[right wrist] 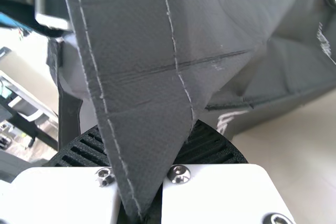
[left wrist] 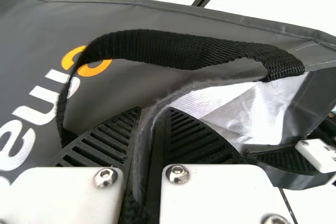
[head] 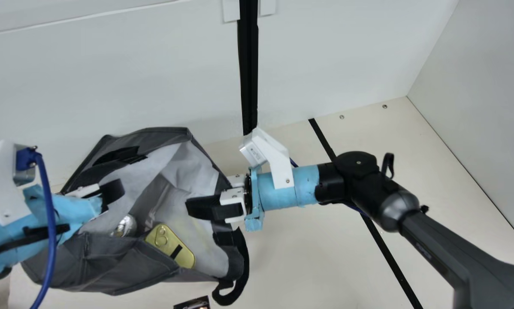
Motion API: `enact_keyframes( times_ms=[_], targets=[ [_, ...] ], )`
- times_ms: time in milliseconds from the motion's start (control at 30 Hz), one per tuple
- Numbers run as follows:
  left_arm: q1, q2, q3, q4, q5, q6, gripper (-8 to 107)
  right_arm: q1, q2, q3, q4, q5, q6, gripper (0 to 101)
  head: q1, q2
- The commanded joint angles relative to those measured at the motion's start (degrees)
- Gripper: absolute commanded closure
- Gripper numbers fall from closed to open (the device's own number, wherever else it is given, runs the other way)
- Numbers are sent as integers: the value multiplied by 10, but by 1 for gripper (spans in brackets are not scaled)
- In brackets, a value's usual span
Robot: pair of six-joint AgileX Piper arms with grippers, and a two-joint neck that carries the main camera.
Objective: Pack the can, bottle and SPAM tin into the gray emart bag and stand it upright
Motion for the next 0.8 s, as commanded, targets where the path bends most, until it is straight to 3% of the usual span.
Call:
enact_keyframes(
  times_ms=[0, 767],
  targets=[
    [-1, -6, -6, 6, 7, -2, 107, -4, -23, 2, 3, -1, 17, 101, -13, 0],
    [31, -56, -120, -5, 150, 51, 107, -75, -215, 3, 16, -1, 180, 101, -13, 0]
  ],
)
